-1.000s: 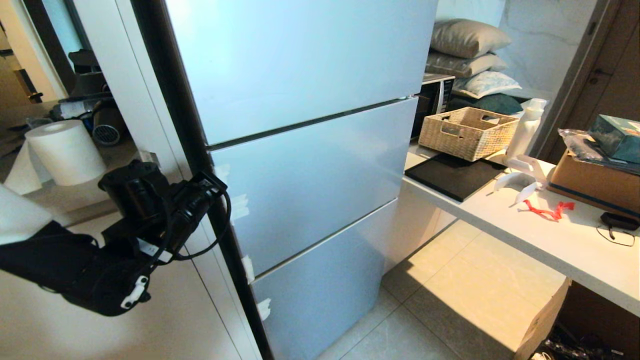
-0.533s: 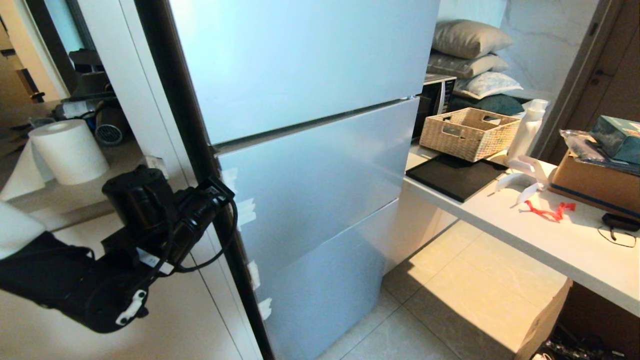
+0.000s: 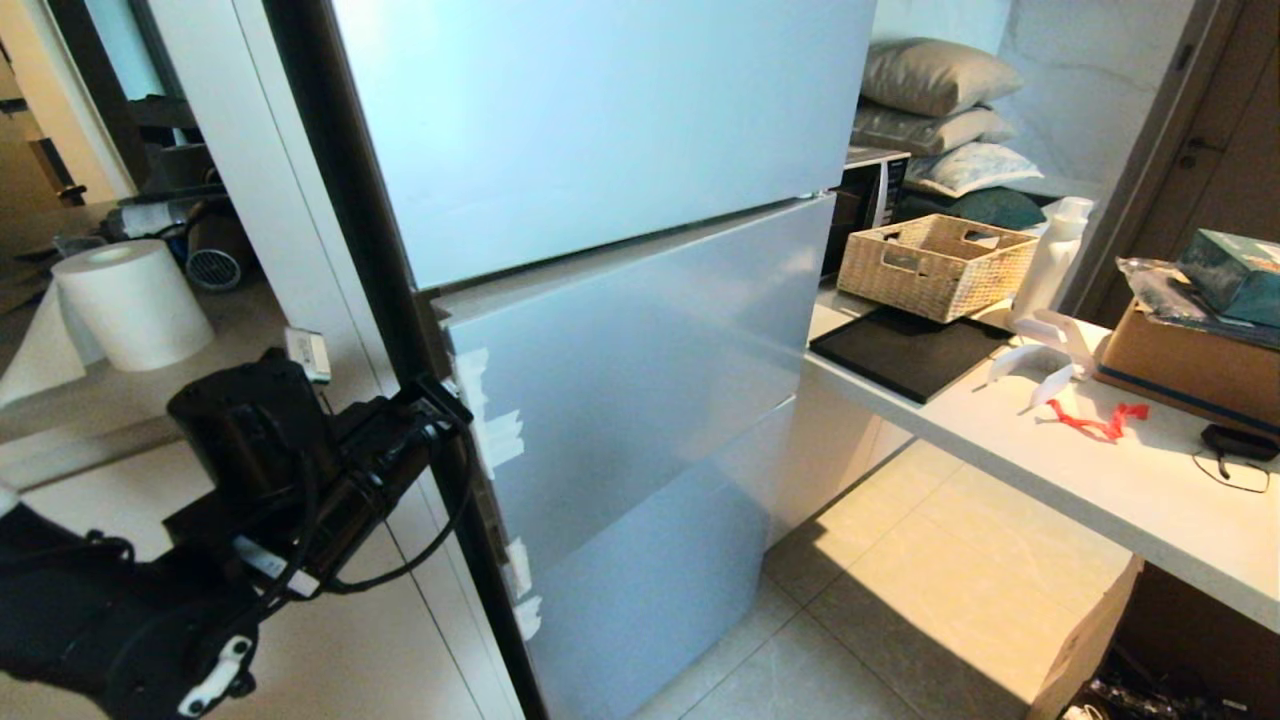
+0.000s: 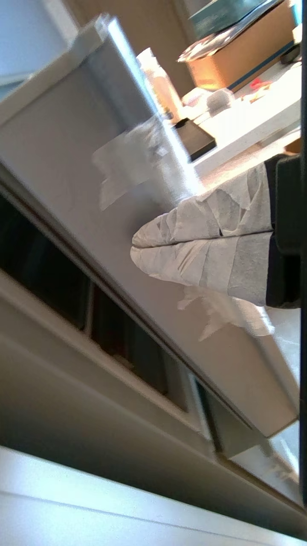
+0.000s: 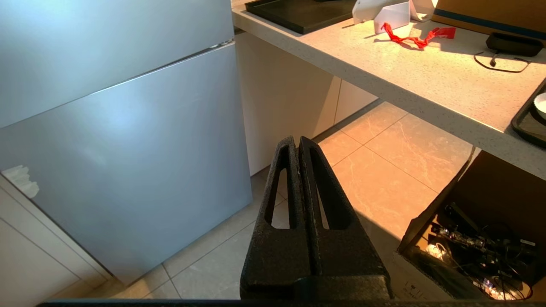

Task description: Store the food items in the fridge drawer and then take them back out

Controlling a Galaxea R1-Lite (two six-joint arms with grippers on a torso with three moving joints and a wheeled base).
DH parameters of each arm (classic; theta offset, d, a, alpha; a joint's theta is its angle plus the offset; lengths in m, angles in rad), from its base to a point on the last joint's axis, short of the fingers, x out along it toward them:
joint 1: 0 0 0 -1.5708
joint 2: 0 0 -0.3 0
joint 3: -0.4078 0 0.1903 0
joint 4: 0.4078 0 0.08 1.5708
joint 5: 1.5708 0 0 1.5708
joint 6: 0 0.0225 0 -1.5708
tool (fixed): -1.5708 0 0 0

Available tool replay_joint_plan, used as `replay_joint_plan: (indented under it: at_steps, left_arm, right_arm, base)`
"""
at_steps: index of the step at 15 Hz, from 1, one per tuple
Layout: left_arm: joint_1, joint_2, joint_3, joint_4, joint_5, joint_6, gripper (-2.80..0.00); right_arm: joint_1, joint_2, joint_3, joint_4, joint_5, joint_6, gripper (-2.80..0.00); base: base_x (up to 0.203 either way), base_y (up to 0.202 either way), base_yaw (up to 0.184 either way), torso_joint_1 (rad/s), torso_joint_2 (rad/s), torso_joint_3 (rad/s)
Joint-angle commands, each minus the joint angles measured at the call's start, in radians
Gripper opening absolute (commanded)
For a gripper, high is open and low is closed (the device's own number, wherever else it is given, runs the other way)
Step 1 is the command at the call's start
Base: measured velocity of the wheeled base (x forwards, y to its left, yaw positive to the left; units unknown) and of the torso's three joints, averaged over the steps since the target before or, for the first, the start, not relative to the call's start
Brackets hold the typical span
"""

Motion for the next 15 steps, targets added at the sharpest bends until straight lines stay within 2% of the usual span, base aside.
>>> replay_joint_plan:
  at_steps: [1,10,13,15]
  left_arm:
    - [-0.055,-0.052,0.04,-0.007,0.005,-0.003,-2.8]
    - [-0.315,-0.184,0.203,-0.007,0.006,-0.001,-2.8]
    - [-0.353,-0.261,0.278,-0.007,0.006,0.007,-2.8]
    - [-0.357,-0.363,0.323,-0.002,0.006,0.045,-2.8]
  right_arm:
    - [0.0,0.001,0.0,0.0,0.0,0.0,-2.8]
    - [0.0,0.001,0.0,0.0,0.0,0.0,-2.8]
    - [0.0,0.001,0.0,0.0,0.0,0.0,-2.8]
    - [0.0,0.001,0.0,0.0,0.0,0.0,-2.8]
  base:
    - [0.0,0.0,0.0,0.0,0.0,0.0]
    - [0.0,0.0,0.0,0.0,0.0,0.0]
    - [0.0,0.0,0.0,0.0,0.0,0.0]
    - [0.0,0.0,0.0,0.0,0.0,0.0]
